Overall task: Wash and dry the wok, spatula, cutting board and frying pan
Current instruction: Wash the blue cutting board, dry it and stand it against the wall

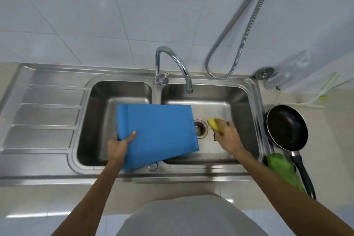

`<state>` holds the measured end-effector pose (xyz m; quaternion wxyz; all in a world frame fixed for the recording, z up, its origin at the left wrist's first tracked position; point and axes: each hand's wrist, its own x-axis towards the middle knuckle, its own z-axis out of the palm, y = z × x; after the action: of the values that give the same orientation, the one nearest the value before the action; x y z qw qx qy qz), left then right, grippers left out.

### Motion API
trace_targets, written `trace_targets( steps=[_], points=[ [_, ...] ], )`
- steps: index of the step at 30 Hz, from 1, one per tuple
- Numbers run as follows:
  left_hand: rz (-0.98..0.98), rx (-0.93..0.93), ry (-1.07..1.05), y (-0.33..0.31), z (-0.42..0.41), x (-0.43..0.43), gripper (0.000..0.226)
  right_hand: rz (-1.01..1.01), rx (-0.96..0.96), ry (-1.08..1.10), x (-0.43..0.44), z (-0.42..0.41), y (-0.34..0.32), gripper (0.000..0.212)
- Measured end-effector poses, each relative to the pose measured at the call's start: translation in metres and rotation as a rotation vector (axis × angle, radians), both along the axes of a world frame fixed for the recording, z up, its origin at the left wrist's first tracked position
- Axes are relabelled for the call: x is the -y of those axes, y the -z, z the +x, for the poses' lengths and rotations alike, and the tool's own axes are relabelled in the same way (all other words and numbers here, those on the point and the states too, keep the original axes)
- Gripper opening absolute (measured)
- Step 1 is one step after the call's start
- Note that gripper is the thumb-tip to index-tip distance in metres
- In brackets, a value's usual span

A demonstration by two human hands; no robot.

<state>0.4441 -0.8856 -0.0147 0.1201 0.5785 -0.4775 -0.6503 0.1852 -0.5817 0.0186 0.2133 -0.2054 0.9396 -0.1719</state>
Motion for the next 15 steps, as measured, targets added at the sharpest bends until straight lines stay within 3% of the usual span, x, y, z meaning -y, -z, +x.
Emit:
trace_targets(
  steps=[6,15],
  points=[
    [0.069,-0.034,0.055,-0.004,-0.025,-0.027,0.040,-0.004,-0.195,0.161,-0.035,-0.112,-0.031,0.048],
    [0.092,-0.023,-0.004,-0.014,-0.045,-0.084,0.054,0.095,-0.268,0.219,-0.071,-0.232,-0.023,0.035]
  ],
)
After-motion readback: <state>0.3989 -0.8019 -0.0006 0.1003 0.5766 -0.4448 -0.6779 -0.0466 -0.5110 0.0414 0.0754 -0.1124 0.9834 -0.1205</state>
